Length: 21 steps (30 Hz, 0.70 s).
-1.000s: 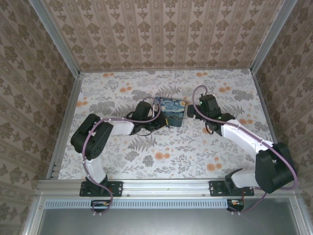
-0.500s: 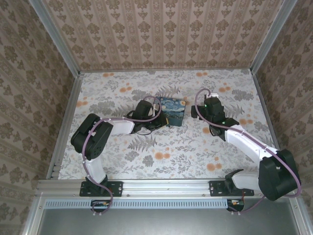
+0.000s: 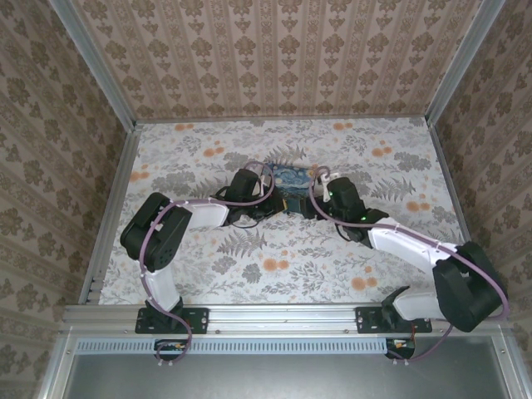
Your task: Unlock the padlock with the key
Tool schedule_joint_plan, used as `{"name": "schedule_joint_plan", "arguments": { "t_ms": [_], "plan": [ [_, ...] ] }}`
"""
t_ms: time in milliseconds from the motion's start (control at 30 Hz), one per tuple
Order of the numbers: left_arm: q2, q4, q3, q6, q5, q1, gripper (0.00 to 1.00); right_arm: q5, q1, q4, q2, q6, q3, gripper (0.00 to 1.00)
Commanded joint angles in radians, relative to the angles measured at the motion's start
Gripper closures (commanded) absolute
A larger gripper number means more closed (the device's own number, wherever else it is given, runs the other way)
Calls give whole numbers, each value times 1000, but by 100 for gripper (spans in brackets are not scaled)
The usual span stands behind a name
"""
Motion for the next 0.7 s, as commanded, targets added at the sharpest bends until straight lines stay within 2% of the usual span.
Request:
{"name": "schedule_joint_plan", "arguments": {
  "t_ms": [0,100,200,433,533,667],
  "plan": [
    [-25,14,36,8,20,4,100,-52,59,44,51,-44,2,23],
    [-28,13,37,1,30,4,100,-43,99,58,131,-76,12,30],
    [-32,12,37,-4,39,4,100,-36,112,71,179,-99,18,42],
    [-29,11,49,-19,64,4,100,-16,119,93,231,-134,20,57],
    [-27,17,50,-34,76,4,100,-15,120,105,246,-146,21,60],
    [-25,26,52,-50,90,4,100,-13,123,125,255,-157,21,59]
  ]
}}
